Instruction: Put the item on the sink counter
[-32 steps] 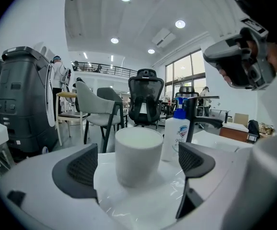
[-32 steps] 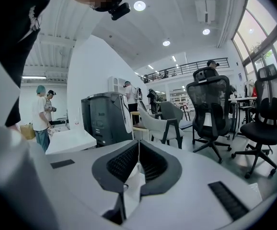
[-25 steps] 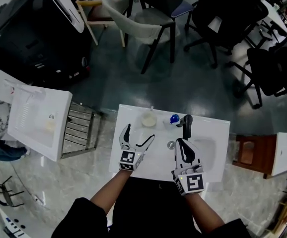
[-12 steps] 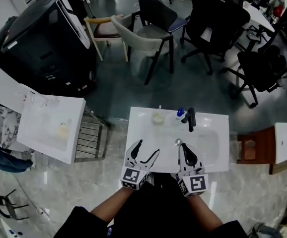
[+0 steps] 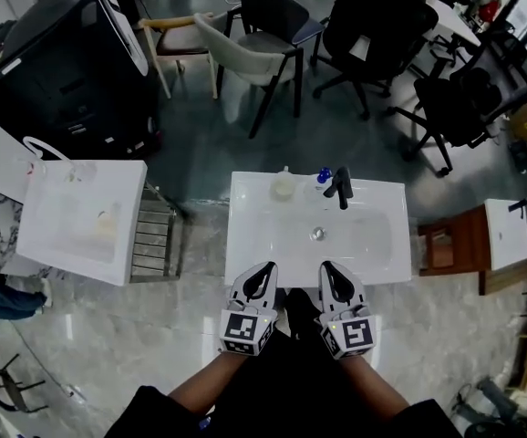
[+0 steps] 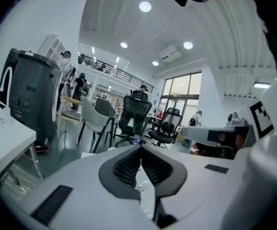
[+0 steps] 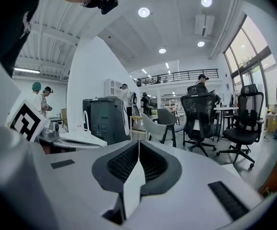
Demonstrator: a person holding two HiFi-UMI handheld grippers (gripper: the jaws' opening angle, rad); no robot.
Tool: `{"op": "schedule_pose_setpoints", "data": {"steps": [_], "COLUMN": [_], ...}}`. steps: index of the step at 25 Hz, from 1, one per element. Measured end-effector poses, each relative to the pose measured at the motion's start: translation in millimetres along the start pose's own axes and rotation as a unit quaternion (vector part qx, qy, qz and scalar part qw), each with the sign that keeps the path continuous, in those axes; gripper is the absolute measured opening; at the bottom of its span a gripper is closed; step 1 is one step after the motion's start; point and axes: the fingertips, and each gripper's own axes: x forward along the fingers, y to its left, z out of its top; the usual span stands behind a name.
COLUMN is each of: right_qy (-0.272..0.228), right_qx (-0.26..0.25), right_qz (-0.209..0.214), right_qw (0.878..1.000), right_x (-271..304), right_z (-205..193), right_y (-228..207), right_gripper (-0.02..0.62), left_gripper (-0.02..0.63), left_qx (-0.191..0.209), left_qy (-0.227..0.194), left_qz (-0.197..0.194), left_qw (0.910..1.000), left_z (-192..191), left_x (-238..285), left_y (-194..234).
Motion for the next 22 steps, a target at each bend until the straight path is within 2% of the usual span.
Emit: {"op": "schedule_pose_setpoints", "data": {"steps": [4, 8, 12, 18, 22], "right_qy": [-0.003, 0.014, -0.001, -0.035, -0.046], "right_qx": [-0.006, -0.021, -0.034, -0.019, -0.014], "right_qz": [0.0, 0.02, 0.045, 0.055, 0.055], "right_qw": [1.0, 0.999, 0.998, 0.998, 0.997], "right_x": [-18.6, -32.7, -53.5, -115.5, -170.1], "right_z": [5.6, 7.4, 6.7, 10.3, 4.0], "right_y": [15.7, 36.9, 44.6, 31.0, 14.8], "right_gripper": [0.034, 0.034, 0.034, 0.032, 0.032], "left_gripper": [0.017, 0.017, 0.017, 0.017, 0.017], "left_qx": [0.008, 0.006, 0.0, 0.049, 0.051], "left_qy": [-0.011, -0.032, -0.032, -0.046, -0.047], "left_qz": [-0.008, 0.014, 0.021, 0.037, 0.062], "left_qw": [0.9999, 0.9994, 0.9993, 0.9971, 0.9957], "left_z": [13.4, 19.0, 12.6, 17.4, 0.4], "left_x": [-24.2, -44.8, -60.9, -84.2, -105.6], "left_y": [-18.5, -31.9, -56.8, -115.8, -161.2]}}
